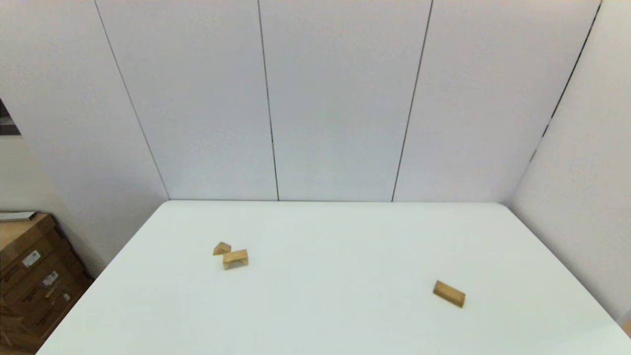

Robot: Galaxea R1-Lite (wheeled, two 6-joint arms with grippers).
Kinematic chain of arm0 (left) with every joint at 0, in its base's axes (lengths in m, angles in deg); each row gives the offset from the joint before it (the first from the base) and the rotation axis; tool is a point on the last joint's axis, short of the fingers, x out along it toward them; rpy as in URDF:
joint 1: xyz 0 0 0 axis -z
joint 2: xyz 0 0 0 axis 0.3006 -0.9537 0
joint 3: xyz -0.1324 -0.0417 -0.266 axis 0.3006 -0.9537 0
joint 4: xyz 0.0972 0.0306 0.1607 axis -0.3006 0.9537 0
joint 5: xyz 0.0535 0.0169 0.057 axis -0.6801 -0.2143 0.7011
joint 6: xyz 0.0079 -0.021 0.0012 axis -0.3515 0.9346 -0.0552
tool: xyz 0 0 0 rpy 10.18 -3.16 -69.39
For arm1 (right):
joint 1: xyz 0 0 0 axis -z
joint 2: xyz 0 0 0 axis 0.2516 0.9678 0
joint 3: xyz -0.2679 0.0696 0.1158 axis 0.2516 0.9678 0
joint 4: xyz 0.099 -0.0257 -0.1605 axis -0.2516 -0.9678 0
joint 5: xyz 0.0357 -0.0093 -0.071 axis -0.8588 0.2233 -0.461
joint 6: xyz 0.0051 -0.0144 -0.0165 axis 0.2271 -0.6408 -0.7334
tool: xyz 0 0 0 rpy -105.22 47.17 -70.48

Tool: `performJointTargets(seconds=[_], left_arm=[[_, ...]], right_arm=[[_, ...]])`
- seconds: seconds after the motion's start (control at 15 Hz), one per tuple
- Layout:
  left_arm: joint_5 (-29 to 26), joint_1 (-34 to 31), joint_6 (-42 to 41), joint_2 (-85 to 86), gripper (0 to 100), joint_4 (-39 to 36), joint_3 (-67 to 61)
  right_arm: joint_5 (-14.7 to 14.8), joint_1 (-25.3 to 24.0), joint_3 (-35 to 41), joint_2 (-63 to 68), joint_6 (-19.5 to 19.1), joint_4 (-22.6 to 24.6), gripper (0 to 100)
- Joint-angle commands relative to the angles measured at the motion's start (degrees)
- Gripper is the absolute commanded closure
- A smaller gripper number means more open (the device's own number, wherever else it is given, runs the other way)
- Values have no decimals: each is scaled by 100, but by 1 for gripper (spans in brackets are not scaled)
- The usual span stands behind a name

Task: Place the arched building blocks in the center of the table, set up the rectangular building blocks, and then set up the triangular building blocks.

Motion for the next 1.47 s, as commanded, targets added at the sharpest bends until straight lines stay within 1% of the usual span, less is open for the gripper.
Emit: performJointTargets(seconds=[0.07, 0.13, 0.2, 0.27, 0.33, 0.4, 0.6, 0.67, 0.87, 0.93, 1.13, 1.2, 1.47], left_arm=[[-20, 4, -38, -7, 0, 44, 18], [-28, 4, -47, -7, 0, 123, 70], [-46, 4, -82, -25, 0, 369, 185], [-151, 4, -126, -183, 0, 782, 483], [-310, 4, -126, -719, 0, 1204, 914], [-406, 13, -134, -1440, 0, 1309, 1310], [-450, 30, -196, -3866, 0, 1204, 2619], [-459, 30, -521, -4507, 0, 1230, 2979], [-468, 57, -1945, -6133, 0, 1204, 3560], [-503, 109, -2226, -6617, 0, 1213, 3691], [-863, 215, -2455, -7917, 0, 1204, 4210], [-942, 224, -2648, -8339, 0, 1195, 4351], [-960, 259, -3263, -10167, 0, 1169, 5168]], right_arm=[[-9, -1, -1, 7, -2, 0, 0], [0, -1, -1, -1, -2, 0, 0], [0, -1, -1, -1, -2, 0, 0], [0, -1, -1, 7, -2, 0, 0], [-9, -1, -1, 7, -2, 0, 0], [0, -1, -1, 7, -2, 0, 0], [0, -1, -1, 7, -2, 0, 0], [0, -1, -1, 7, -2, 0, 0], [0, -1, -1, -1, -2, 0, 0], [-9, -1, -1, 7, -2, 0, 0], [0, -1, -1, 7, -2, 0, 0], [0, -1, -1, 7, -2, 0, 0], [0, -1, -1, 7, -2, 0, 0]])
